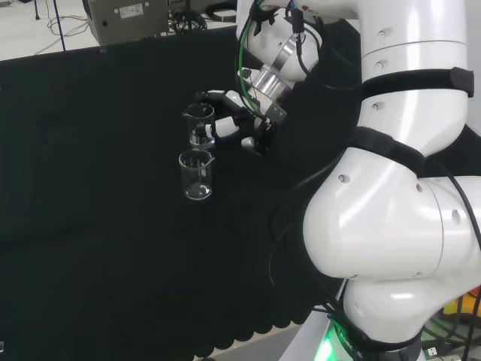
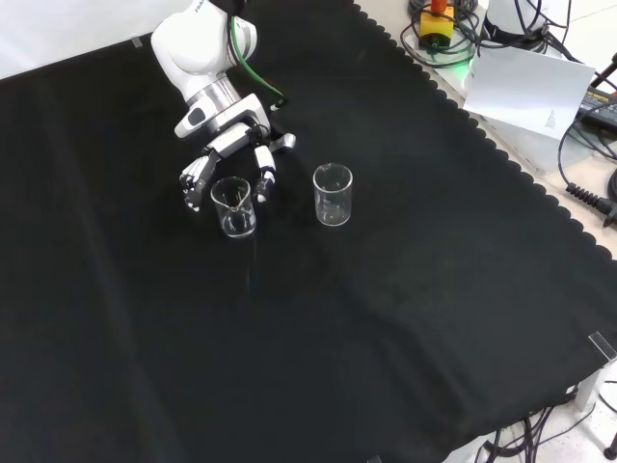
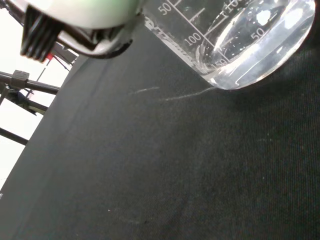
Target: Pick up the beaker on the right.
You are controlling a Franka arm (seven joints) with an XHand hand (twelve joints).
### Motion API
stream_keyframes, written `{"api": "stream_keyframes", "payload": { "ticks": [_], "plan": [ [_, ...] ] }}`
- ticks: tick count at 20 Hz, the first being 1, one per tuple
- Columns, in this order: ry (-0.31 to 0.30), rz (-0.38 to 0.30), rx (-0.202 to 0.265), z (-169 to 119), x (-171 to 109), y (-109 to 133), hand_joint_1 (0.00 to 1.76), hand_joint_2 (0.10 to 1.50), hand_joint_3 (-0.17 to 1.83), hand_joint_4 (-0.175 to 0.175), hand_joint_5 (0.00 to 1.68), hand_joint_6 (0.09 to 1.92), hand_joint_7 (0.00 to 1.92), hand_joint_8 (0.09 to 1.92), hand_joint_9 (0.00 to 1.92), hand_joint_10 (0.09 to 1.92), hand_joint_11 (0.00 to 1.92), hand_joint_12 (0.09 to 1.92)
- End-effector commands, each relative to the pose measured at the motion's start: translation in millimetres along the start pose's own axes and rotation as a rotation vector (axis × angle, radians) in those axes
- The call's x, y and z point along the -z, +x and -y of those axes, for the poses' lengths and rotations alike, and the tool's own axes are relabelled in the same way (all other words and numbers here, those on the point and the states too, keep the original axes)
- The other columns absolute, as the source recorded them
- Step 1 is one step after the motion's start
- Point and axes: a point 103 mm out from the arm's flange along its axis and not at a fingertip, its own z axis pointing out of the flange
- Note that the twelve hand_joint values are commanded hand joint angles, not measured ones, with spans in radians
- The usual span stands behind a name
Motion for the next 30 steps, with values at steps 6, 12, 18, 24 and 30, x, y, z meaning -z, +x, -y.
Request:
{"api": "stream_keyframes", "payload": {
  "ticks": [6,12,18,24,30],
  "plan": [
    [0.011,-0.027,-0.005,-2.6,-6.4,-5.1,0.95,0.48,0.70,-0.082,0.44,0.18,0.29,0.77,0.45,0.66,0.05,1.42],
    [0.005,-0.072,0.002,-5.7,-6.5,-10.6,0.95,0.48,0.70,-0.080,0.47,0.20,0.30,0.77,0.45,0.66,0.05,1.42],
    [0.025,-0.084,0.033,-8.4,-5.0,-12.8,0.95,0.48,0.70,-0.078,0.45,0.30,0.32,0.76,0.48,0.64,0.06,1.41],
    [0.047,-0.069,0.059,-10.1,-8.6,-6.3,0.95,0.47,0.70,-0.077,0.38,0.45,0.33,0.76,0.48,0.63,0.06,1.41],
    [0.045,-0.063,0.071,-10.0,-10.3,-0.1,0.95,0.47,0.70,-0.075,0.37,0.47,0.32,0.77,0.48,0.63,0.06,1.41]
  ]
}}
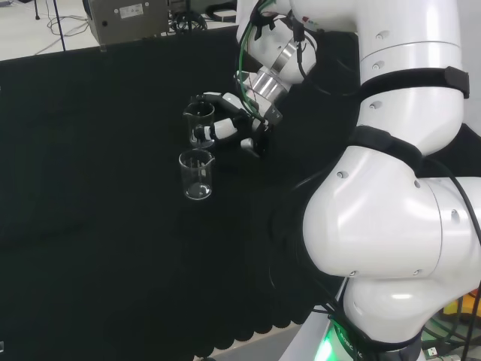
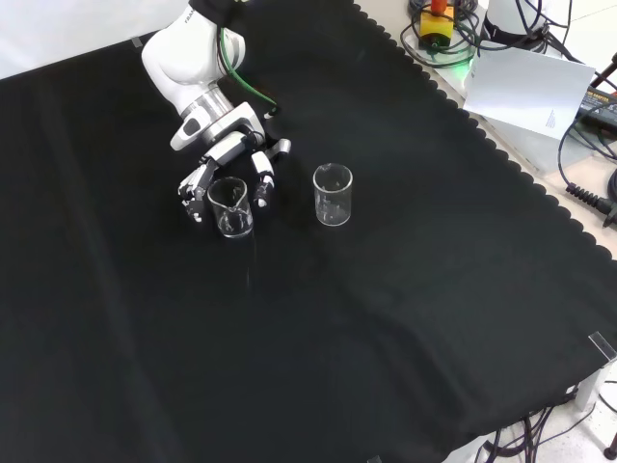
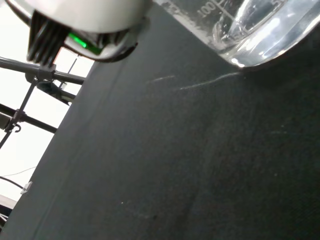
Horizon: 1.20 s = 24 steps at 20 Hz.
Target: Pick up the beaker on the right.
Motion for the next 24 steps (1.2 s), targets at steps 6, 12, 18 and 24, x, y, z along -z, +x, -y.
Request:
{"api": "stream_keyframes", "payload": {
  "ticks": [6,12,18,24],
  "plan": [
    [-0.076,0.056,-0.083,-2.2,-3.9,5.7,0.96,0.50,0.68,-0.064,0.45,0.80,0.39,0.76,0.53,0.62,0.09,1.40],
    [-0.174,0.114,-0.138,-3.4,-12.1,23.5,1.40,0.64,0.77,-0.151,1.00,1.07,1.10,1.04,1.26,0.79,1.05,0.99],
    [-0.257,0.130,-0.066,-5.0,15.5,52.8,1.53,0.65,0.67,-0.175,1.04,0.96,1.18,0.95,1.38,0.71,1.05,0.94],
    [-0.215,0.231,-0.023,-1.9,65.9,85.0,1.54,0.61,0.68,-0.175,1.10,0.85,1.24,0.85,1.45,0.59,1.09,0.88]
  ]
}}
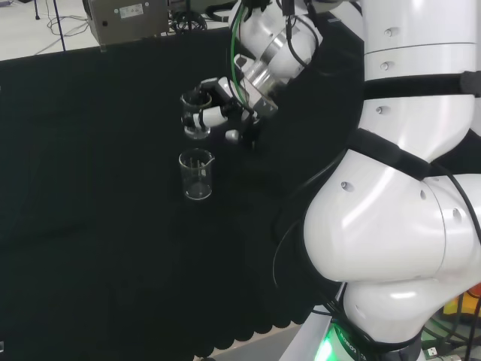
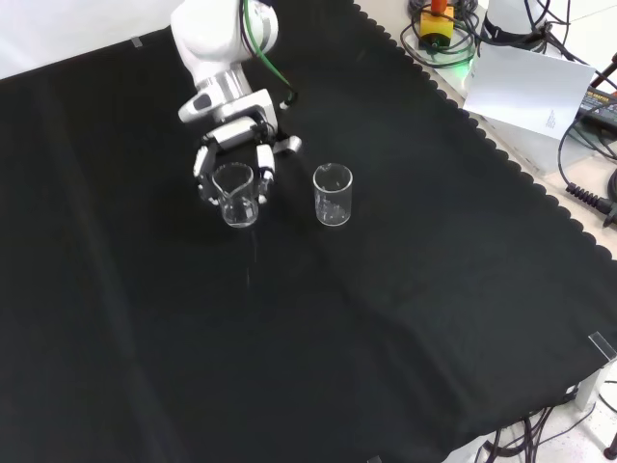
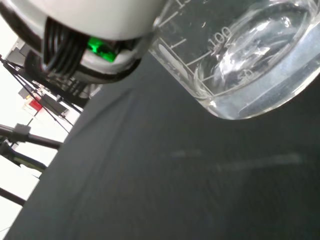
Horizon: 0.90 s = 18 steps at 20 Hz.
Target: Pick up the beaker on the right.
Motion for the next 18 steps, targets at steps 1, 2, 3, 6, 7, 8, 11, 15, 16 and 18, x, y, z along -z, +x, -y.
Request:
{"api": "stream_keyframes", "payload": {
  "ticks": [1,2,3,6,7,8,11,15,16,18],
  "plan": [
    [0.020,0.124,0.065,-2.9,58.7,29.0,1.55,0.61,0.69,-0.175,1.12,0.83,1.25,0.83,1.46,0.56,1.11,0.87],
    [0.036,0.148,0.065,-1.8,66.8,30.9,1.55,0.60,0.69,-0.175,1.13,0.81,1.26,0.81,1.48,0.53,1.12,0.86],
    [0.051,0.171,0.062,-0.3,74.2,32.4,1.55,0.60,0.69,-0.175,1.14,0.79,1.27,0.79,1.49,0.51,1.13,0.85],
    [0.095,0.240,0.055,9.6,93.9,35.6,1.55,0.56,0.71,-0.175,1.22,0.65,1.34,0.66,1.60,0.27,1.17,0.82],
    [0.107,0.255,0.051,14.6,98.6,36.2,1.55,0.56,0.71,-0.175,1.24,0.62,1.35,0.63,1.64,0.19,1.18,0.81],
    [0.114,0.280,0.049,20.6,102.6,37.1,1.55,0.55,0.71,-0.175,1.24,0.61,1.36,0.62,1.66,0.14,1.18,0.81],
    [0.134,0.333,0.040,40.1,111.0,39.9,1.55,0.55,0.72,-0.175,1.25,0.60,1.37,0.60,1.70,0.09,1.18,0.84],
    [0.170,0.396,0.023,65.4,116.0,54.1,1.55,0.55,0.72,-0.175,1.24,0.61,1.37,0.60,1.70,0.09,1.17,0.88],
    [0.183,0.419,0.018,72.0,110.8,66.8,1.55,0.55,0.72,-0.175,1.23,0.62,1.37,0.60,1.71,0.09,1.17,0.89],
    [0.206,0.452,0.000,83.2,112.7,74.5,1.55,0.55,0.72,-0.175,1.23,0.62,1.37,0.61,1.71,0.09,1.16,0.89]
  ]
}}
